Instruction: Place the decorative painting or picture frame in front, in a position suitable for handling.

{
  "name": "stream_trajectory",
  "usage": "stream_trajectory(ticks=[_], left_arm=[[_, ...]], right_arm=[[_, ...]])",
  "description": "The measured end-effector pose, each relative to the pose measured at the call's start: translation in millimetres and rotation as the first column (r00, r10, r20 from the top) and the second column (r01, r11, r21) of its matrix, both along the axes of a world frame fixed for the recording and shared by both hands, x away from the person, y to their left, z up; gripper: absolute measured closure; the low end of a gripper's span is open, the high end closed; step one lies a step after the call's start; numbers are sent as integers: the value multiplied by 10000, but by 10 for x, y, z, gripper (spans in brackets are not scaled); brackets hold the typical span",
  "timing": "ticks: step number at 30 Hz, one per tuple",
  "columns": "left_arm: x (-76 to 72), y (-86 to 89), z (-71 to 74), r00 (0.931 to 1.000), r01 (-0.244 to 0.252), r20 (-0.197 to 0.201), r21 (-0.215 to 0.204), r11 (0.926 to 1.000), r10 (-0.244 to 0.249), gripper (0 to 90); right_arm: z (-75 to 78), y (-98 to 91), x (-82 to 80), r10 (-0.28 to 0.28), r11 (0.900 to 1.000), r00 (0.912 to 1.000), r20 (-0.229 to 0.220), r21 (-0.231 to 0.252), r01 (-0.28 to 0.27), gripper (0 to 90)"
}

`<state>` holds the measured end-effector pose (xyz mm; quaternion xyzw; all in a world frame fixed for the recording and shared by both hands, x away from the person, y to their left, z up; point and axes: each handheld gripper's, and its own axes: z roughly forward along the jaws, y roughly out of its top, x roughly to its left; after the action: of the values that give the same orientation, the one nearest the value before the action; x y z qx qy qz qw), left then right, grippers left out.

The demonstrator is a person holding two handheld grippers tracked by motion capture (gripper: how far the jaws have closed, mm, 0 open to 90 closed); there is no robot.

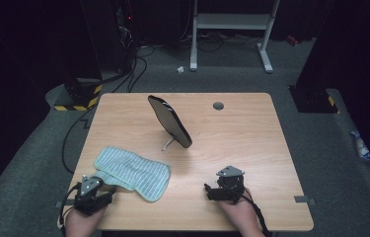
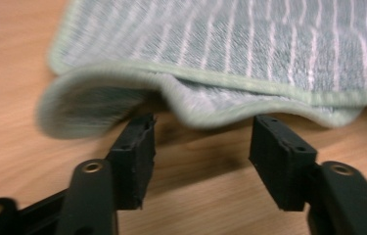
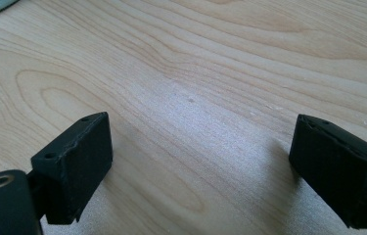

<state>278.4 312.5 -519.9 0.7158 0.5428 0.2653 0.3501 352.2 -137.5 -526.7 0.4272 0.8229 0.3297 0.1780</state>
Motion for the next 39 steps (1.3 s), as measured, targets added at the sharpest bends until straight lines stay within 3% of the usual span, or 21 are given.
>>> stream_trajectory(ticks=[1,3,7,9,14,18,20,22,23,25,26,27,28,30,31,32,35,37,39], left_arm=[[0,0,0,10000,0,0,0,10000,0,455],[-62,68,94,9978,-323,564,-301,9990,340,479],[-123,64,171,9942,-370,996,-354,9987,403,516],[-149,2,220,9916,-155,1274,-415,9990,206,521],[-137,-142,236,9907,404,1310,-163,9991,-379,521],[-94,-228,190,9915,716,1101,-151,9973,-695,510],[-80,-262,172,9906,968,1008,-435,9944,-920,522],[-74,-338,159,9872,1368,936,-792,9874,-1293,526],[-70,-377,154,9856,1495,922,-834,9852,-1417,527],[-38,-523,144,9802,1916,771,-1358,9720,-1824,491],[-23,-588,141,9785,2002,762,-1323,9708,-1915,491],[9,-709,127,9767,2095,694,-1008,9726,-2032,461],[60,-822,98,9758,2163,468,-651,9742,-2135,411],[159,-932,42,9720,2331,-180,-470,9713,-2341,384],[186,-965,20,9712,2345,-344,-341,9715,-2356,480],[204,-989,3,9703,2362,-478,-222,9715,-2370,480],[233,-1044,-12,9621,2683,-468,-142,9632,-2686,640],[257,-1111,-14,9555,2898,-511,-194,9569,-2904,709],[286,-1226,-12,9484,3119,-549,-183,9499,-3124,718]], right_arm=[[0,0,0,0,10000,10000,0,0,0,87],[0,0,0,0,10000,10000,0,1,0,87],[0,-2,-1,-3,10000,10000,2,13,3,88],[0,-2,-1,-9,10000,10000,3,4,9,88],[0,-1,-2,-15,10000,10000,-14,7,15,88],[2,-11,-8,122,9999,9999,-6,-8,-122,94],[37,-13,-46,303,9994,9993,235,149,-307,124],[57,-2,-64,360,9989,9989,299,289,-369,124],[101,56,-112,666,9969,9958,622,373,-690,138],[132,154,-174,939,9945,9922,824,381,-973,147],[132,154,-174,939,9945,9922,824,381,-973,147],[136,185,-186,1040,9936,9911,827,347,-1072,147],[135,240,-209,1168,9926,9898,815,224,-1189,148],[128,305,-240,1297,9913,9884,796,115,-1310,164],[126,340,-266,1392,9899,9868,831,140,-1408,185],[126,340,-266,1392,9899,9868,831,140,-1408,185],[134,355,-295,1451,9886,9854,887,282,-1481,241],[163,337,-328,1499,9868,9823,1123,446,-1556,309],[171,330,-335,1504,9862,9817,1168,519,-1572,321]])
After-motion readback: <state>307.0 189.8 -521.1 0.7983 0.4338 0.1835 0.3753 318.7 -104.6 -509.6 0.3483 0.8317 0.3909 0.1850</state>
